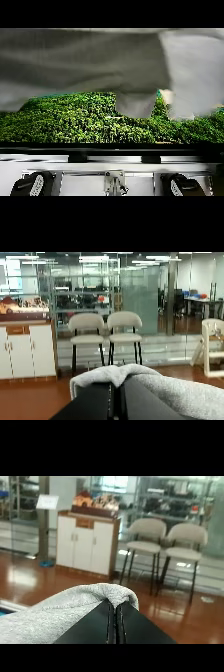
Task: Fold the shirts.
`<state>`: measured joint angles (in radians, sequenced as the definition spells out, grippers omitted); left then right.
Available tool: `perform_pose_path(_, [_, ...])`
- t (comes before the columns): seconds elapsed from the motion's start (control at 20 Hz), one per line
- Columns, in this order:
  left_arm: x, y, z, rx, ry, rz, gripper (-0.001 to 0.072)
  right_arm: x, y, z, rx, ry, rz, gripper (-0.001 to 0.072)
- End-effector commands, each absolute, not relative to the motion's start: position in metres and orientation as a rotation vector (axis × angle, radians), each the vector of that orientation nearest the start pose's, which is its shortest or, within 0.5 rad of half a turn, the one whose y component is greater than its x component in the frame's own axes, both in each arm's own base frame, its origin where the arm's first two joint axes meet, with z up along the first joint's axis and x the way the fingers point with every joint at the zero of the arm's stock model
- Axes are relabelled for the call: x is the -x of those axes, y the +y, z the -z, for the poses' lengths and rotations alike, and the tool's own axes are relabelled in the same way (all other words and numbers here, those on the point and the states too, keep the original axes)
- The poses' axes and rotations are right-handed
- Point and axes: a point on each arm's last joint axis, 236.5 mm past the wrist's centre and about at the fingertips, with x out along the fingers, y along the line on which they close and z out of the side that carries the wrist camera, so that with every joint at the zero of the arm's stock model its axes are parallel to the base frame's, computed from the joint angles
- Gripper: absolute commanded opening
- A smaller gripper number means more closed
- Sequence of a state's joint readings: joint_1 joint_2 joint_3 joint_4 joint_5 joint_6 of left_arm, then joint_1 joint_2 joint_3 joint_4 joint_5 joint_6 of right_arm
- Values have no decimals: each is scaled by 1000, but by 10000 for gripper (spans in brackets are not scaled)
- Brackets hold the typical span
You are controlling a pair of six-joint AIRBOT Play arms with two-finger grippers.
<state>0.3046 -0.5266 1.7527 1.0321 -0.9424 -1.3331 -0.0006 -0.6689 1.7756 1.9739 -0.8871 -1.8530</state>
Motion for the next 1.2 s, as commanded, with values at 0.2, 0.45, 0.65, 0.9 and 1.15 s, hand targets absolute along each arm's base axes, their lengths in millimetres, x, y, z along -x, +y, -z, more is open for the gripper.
perform_pose_path(0.2, [-159,-43,-492,-59,-33,79,35,-201,50,-508,66,-65,-211,61])
perform_pose_path(0.45, [-222,-23,-330,43,491,111,36,-284,30,-337,51,629,-154,60])
perform_pose_path(0.65, [-292,2,-194,158,779,111,35,-381,46,-194,-43,924,-208,61])
perform_pose_path(0.9, [-395,13,-78,377,959,123,36,-489,83,-72,-301,992,-254,61])
perform_pose_path(1.15, [-476,8,-22,443,938,109,36,-569,86,-22,-386,806,-172,61])
